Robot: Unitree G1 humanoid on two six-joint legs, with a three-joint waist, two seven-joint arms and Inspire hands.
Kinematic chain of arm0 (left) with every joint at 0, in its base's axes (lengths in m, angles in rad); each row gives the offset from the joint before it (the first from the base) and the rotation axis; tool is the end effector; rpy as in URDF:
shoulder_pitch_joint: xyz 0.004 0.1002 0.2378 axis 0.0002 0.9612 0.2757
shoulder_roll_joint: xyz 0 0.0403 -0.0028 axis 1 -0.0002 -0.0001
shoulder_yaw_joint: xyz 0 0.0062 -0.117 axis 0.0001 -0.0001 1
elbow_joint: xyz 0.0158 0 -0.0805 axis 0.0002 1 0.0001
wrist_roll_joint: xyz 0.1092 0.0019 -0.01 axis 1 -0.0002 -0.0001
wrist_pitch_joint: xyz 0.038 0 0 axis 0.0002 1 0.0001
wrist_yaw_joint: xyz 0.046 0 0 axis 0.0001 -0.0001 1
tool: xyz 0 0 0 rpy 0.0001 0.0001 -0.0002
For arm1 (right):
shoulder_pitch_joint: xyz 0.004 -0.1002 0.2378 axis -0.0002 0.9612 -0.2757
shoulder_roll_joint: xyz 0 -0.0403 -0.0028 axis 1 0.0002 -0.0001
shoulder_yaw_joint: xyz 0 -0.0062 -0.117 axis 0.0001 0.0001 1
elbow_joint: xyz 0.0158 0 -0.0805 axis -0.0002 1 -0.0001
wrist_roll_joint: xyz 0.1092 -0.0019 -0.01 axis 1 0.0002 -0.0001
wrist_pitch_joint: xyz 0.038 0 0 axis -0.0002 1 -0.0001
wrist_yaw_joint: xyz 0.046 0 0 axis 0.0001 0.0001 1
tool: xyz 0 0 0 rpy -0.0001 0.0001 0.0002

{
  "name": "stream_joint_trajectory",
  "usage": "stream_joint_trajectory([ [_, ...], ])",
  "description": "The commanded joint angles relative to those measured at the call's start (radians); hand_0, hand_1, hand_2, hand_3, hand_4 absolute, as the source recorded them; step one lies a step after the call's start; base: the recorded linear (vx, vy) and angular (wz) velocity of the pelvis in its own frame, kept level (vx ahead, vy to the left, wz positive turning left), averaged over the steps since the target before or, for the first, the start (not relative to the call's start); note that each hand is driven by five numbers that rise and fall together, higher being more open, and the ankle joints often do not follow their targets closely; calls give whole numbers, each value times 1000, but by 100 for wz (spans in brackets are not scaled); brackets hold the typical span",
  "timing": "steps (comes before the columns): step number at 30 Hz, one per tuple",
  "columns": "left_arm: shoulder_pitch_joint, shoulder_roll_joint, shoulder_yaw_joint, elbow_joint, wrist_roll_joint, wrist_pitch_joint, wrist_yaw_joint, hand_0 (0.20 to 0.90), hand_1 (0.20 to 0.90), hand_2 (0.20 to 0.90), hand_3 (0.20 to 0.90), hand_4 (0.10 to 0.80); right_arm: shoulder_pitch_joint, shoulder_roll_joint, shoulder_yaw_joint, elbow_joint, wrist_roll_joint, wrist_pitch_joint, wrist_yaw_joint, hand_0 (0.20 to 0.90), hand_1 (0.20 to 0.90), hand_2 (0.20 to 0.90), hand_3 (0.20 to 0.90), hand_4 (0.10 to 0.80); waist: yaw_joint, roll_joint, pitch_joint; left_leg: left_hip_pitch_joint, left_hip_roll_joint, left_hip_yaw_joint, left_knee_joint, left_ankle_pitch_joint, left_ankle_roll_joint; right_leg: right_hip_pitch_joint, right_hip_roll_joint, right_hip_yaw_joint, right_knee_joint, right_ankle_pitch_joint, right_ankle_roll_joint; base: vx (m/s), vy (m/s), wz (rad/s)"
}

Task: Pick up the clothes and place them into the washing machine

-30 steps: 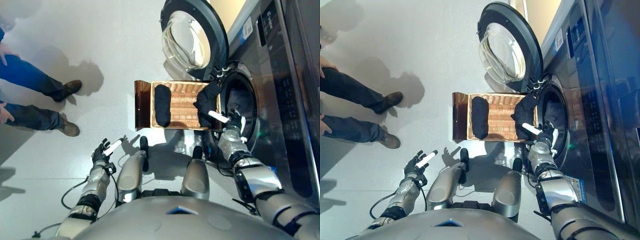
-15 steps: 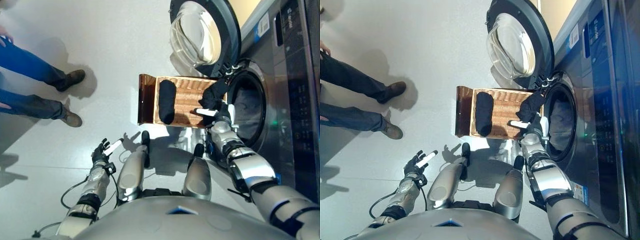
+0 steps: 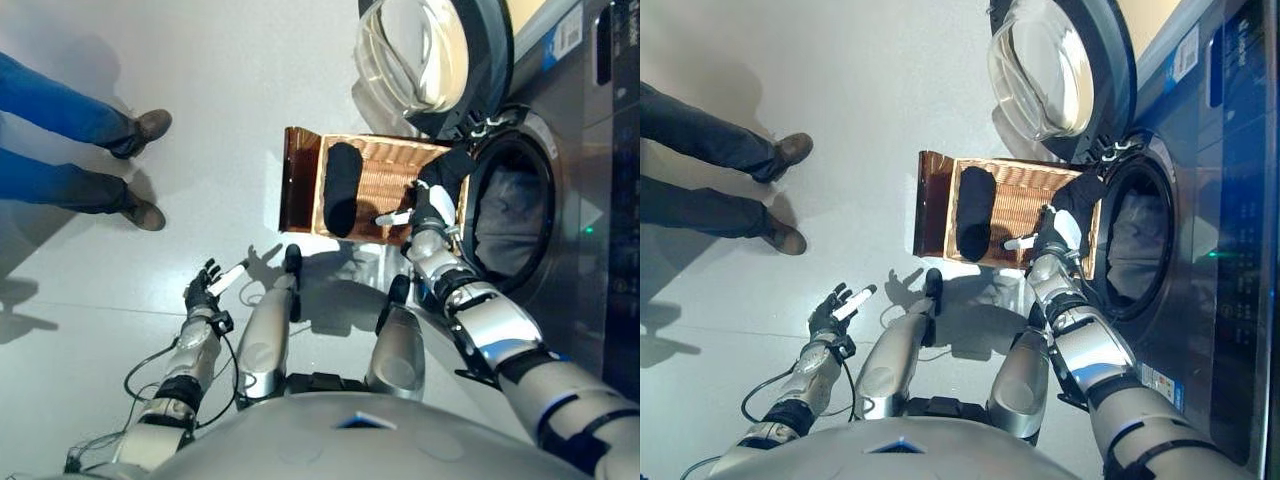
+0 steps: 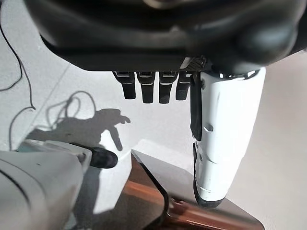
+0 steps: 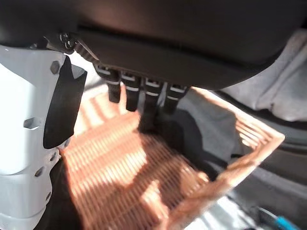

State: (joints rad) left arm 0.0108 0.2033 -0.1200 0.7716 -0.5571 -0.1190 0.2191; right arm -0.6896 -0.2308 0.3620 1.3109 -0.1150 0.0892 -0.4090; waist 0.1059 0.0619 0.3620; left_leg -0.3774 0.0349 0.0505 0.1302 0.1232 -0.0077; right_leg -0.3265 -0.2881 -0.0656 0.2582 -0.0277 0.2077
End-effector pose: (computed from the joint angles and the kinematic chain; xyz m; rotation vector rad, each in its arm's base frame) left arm 0.1500 0.2019 -0.0969 -0.2042 0.6830 0.4103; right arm 0.2969 -0.1856 -0.0265 -0.8071 0.5672 -0.2121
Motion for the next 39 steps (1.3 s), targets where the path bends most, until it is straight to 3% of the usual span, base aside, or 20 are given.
stream_joint_trajectory([
  [1,9,75,3,-89,24,-56,17,900,900,900,900,800,-98,-30,8,6,-65,3,-19,900,900,900,900,800,41,-18,2,-37,-24,11,126,-131,-18,-63,0,-10,-50,112,-64,0,0,0],
  [22,0,82,-14,-174,17,-55,13,900,900,900,900,800,-122,-15,-31,49,-52,21,-14,900,900,900,900,800,49,33,67,-158,-37,35,271,-184,-1,-197,-18,30,64,91,-71,-15,9,0],
  [39,59,117,5,-279,12,-46,-7,900,900,900,900,800,-105,-96,-84,42,6,10,-10,900,900,900,900,800,44,23,77,-282,-13,30,395,-218,-1,-336,-1,46,224,24,-95,-11,-16,2],
])
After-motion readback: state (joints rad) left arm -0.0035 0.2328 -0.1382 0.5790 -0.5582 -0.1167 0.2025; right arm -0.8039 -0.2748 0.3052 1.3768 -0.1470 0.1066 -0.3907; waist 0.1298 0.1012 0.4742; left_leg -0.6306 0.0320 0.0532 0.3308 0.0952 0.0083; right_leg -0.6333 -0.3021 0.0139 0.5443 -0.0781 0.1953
